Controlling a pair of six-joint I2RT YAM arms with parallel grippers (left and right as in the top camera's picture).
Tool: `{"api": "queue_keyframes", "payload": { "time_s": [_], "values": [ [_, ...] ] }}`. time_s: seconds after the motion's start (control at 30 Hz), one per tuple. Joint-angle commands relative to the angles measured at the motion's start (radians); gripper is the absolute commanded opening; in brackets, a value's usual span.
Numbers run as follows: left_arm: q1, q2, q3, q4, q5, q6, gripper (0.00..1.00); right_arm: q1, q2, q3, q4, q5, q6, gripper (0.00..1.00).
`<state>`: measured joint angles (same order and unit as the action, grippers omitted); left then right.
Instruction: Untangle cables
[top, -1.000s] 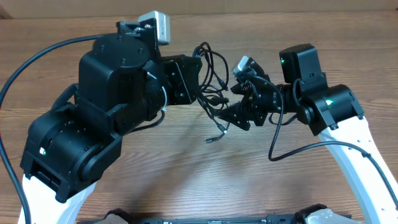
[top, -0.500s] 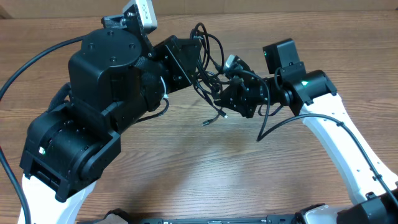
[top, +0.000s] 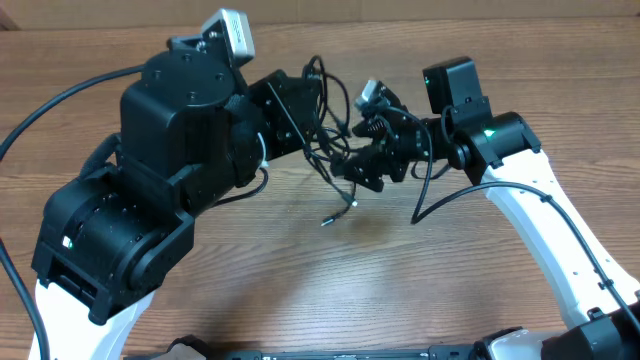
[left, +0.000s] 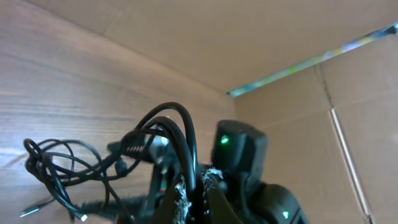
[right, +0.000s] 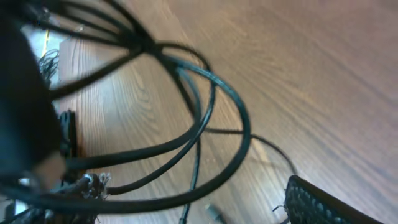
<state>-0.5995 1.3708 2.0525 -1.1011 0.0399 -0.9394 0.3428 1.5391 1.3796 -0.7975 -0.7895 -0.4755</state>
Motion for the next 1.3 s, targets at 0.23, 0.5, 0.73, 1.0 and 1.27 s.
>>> {"api": "queue_keyframes", "payload": {
  "time_s": [0.23,0.5,0.73,1.0,1.27],
  "values": [
    [0.006,-0.010,0.026,-0.024,-0.013,-0.066,0.04,0.005,-0.003,-0.006,0.170,-0.160,0.113,0.90],
    [0.006,0.014,0.026,0.008,0.020,-0.097,0.04,0.005,-0.003,-0.006,0.236,-0.190,0.140,0.88],
    [0.006,0.041,0.026,0.086,0.042,-0.097,0.04,0.005,-0.003,-0.006,0.222,-0.236,0.139,0.04],
    [0.079,0.023,0.026,0.085,0.040,-0.085,0.05,0.004,-0.003,-0.006,0.088,0.034,0.131,0.04],
    [0.153,-0.023,0.026,0.077,0.039,-0.033,0.04,0.004,-0.003,-0.006,0.025,0.215,0.128,0.04]
  ]
}}
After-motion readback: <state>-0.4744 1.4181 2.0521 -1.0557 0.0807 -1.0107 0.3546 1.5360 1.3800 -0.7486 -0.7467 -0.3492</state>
